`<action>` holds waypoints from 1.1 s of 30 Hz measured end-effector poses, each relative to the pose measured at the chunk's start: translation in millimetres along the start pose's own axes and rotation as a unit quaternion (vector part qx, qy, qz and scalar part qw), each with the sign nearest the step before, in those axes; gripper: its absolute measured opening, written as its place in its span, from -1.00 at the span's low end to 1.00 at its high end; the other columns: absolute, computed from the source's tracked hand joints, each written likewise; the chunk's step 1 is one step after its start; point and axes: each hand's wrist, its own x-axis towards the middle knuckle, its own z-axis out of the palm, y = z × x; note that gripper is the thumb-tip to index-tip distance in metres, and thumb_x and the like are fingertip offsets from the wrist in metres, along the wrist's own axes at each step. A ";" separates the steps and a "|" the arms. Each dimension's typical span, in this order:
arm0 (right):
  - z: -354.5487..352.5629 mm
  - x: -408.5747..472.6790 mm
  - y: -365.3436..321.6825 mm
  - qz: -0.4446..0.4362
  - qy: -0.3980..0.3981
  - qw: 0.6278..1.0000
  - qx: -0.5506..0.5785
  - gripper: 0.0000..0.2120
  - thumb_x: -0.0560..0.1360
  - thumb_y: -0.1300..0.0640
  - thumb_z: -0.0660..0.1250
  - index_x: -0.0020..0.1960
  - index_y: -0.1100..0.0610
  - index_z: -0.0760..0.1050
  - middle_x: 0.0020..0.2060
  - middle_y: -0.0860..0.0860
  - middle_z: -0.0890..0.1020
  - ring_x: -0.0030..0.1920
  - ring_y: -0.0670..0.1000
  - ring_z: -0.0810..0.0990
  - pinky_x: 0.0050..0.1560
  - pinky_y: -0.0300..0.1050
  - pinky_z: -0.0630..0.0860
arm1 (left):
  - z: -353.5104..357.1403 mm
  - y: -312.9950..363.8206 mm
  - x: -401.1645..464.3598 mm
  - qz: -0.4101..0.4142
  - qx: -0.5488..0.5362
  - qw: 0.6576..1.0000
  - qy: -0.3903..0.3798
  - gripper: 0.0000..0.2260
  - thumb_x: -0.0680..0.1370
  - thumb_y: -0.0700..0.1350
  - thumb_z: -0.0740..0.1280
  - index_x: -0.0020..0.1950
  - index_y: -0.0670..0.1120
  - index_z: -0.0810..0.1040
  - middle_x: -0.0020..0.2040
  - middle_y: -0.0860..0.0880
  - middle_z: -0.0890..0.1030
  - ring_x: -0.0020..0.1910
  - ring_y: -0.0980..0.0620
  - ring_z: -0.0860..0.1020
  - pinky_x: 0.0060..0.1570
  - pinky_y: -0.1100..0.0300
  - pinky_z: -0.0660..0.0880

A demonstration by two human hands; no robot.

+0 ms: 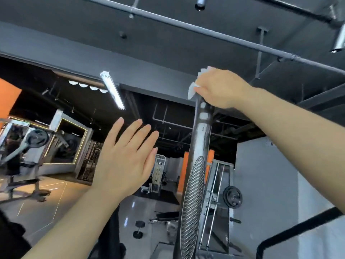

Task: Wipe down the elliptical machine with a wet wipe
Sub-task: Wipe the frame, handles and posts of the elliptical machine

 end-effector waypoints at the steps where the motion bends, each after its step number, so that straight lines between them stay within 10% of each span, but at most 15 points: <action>1: 3.8 3.4 -1.6 -0.002 -0.031 0.999 -0.016 -0.62 0.65 0.04 -0.05 0.08 0.04 0.55 0.02 0.09 0.54 0.30 0.16 0.40 0.17 0.05 0.41 | -0.3 -0.6 0.5 -0.002 -0.001 1.000 -0.001 -0.62 0.63 -0.02 0.10 0.28 -0.12 0.59 0.23 -0.12 0.62 0.33 -0.14 0.49 0.45 -0.17 0.18; 9: 9.3 -22.3 -22.1 -0.106 -0.021 0.991 -0.078 -0.78 0.58 0.16 0.17 -0.19 0.05 0.51 -0.17 -0.01 0.35 -0.20 0.07 0.45 -0.28 -0.01 0.49 | 3.4 -4.1 -0.7 0.005 -0.001 1.000 0.019 -0.63 0.64 -0.02 0.11 0.27 -0.14 0.59 0.22 -0.15 0.62 0.32 -0.17 0.50 0.43 -0.21 0.21; 17: 1.9 -93.5 -64.7 -0.267 -0.119 0.956 -0.004 -0.77 0.57 0.23 0.11 -0.05 0.09 0.54 -0.17 -0.01 0.54 -0.15 0.05 0.52 -0.17 -0.05 0.56 | 1.1 -3.3 -2.5 0.002 -0.015 1.000 0.015 -0.60 0.64 0.00 0.08 0.25 -0.15 0.60 0.22 -0.16 0.61 0.32 -0.18 0.49 0.45 -0.20 0.17; 23: -14.1 -12.6 -13.6 -0.093 0.007 0.986 -0.141 -0.70 0.62 0.12 0.07 0.03 0.01 0.58 -0.10 0.01 0.45 0.00 0.07 0.46 -0.15 -0.07 0.46 | 1.9 -2.7 -1.5 0.020 -0.013 0.999 0.038 -0.62 0.64 -0.01 0.08 0.23 -0.15 0.60 0.20 -0.16 0.62 0.29 -0.18 0.51 0.44 -0.19 0.20; 33: 41.3 -109.9 -87.9 -0.133 -0.009 0.988 0.075 -0.57 0.65 0.05 -0.03 -0.15 0.16 0.55 -0.20 0.02 0.53 -0.08 0.06 0.48 0.07 -0.01 0.48 | 5.4 -6.3 -4.9 0.054 0.004 0.997 0.046 -0.64 0.64 -0.04 0.11 0.19 -0.18 0.62 0.10 -0.17 0.66 0.18 -0.16 0.58 0.45 -0.16 0.19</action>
